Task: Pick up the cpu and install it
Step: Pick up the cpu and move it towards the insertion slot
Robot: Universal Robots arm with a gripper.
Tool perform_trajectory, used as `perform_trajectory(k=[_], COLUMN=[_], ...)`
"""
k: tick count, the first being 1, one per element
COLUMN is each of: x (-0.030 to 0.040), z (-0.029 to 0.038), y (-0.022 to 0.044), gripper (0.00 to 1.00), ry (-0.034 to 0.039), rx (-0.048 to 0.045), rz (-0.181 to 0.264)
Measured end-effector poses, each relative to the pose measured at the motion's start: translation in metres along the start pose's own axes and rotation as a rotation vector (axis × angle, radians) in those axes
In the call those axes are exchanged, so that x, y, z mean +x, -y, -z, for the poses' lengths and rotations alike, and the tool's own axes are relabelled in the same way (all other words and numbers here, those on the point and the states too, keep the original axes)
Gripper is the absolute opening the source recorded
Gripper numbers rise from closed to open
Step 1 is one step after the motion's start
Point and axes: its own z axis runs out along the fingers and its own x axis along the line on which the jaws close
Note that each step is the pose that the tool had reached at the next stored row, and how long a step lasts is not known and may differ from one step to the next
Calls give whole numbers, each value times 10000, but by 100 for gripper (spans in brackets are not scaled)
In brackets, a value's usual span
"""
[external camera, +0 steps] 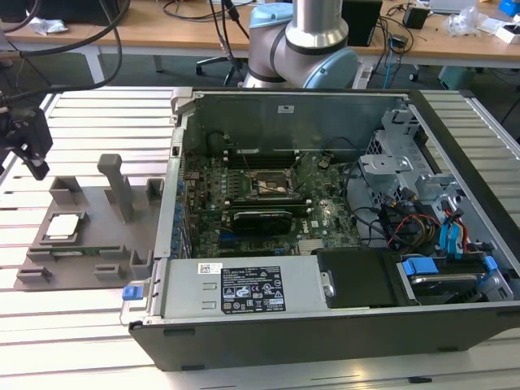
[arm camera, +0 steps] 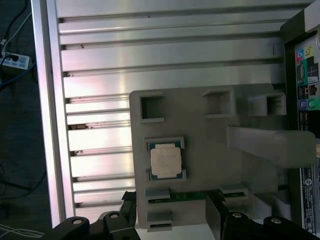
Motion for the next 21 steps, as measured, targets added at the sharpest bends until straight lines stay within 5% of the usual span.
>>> perform_trajectory(k=[21], x=[3], z=[-89], y=[-3], gripper=[66], ry=[0], rx=[0], rz=[0])
